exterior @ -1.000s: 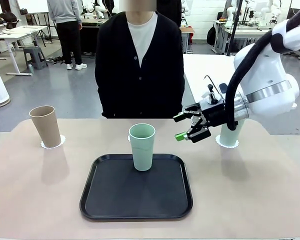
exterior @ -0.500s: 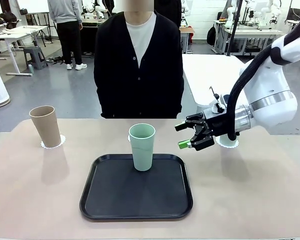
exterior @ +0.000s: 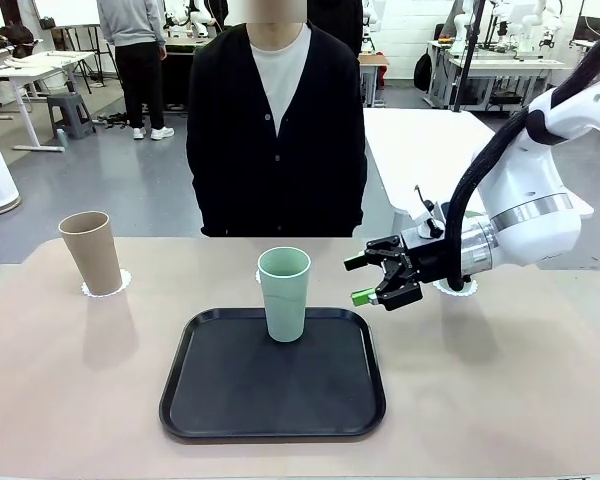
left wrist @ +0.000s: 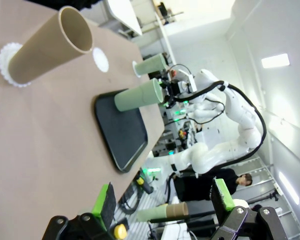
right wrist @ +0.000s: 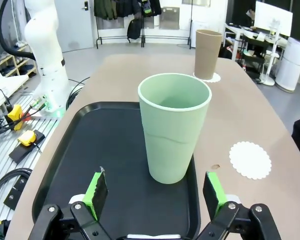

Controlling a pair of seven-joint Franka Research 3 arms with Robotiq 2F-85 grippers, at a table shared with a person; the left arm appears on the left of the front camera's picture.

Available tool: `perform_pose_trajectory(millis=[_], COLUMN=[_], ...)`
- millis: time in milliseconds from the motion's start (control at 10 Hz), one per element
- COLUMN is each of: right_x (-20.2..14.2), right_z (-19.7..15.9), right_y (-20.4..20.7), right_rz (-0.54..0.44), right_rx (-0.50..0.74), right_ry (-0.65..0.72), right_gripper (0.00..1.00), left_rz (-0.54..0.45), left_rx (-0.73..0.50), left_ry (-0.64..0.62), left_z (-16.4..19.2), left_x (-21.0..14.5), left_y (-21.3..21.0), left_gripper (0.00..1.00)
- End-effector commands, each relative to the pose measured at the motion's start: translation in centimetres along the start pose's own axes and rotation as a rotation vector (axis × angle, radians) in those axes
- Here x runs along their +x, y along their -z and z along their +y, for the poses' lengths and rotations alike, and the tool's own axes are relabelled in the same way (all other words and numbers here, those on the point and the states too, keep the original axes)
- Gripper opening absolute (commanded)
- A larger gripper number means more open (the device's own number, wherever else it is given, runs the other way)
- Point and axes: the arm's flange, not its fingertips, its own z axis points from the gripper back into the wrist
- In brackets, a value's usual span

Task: Place coasters on the table and set cups on them.
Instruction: Take one Reusable plastic cup from the Flat Tray and place it on a coaster set by the human.

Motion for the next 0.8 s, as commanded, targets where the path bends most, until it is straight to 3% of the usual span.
perform_pose_trajectory(millis=[0, 700], right_x=[0.11, -0.19], right_z=[-0.34, -0.23], right_y=[0.43, 0.64], right_rz=[0.015, -0.027], right_rx=[-0.016, -0.003], right_ry=[-0.025, -0.04], right_gripper=[1.0, 1.0], left_rz=[-0.007, -0.007], left_rx=[0.003, 0.003], left_ry=[0.005, 0.005], left_z=[-0.16, -0.16], left_x=[-0.01, -0.01], left_y=[-0.13, -0.13], left_gripper=[1.0, 1.0])
